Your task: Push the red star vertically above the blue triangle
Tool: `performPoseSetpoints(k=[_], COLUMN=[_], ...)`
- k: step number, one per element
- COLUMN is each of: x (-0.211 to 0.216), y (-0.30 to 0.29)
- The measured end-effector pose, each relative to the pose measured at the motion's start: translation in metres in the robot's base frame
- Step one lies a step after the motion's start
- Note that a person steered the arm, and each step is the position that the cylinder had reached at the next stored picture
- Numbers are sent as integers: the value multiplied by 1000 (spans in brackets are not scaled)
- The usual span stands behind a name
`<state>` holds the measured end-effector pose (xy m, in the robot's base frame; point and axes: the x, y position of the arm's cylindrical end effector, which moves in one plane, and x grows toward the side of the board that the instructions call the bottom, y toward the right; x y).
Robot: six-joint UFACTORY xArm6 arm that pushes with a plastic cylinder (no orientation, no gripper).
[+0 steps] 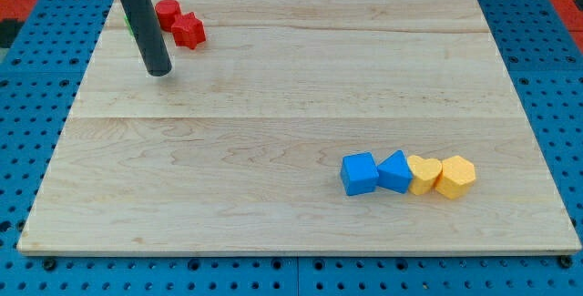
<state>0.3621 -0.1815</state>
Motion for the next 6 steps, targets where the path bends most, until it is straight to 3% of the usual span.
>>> performPoseSetpoints(k=[1,2,3,4,5,6], x=[0,-8,-12,-16,-50,-67], y=[2,85,57,-31,-58,-17])
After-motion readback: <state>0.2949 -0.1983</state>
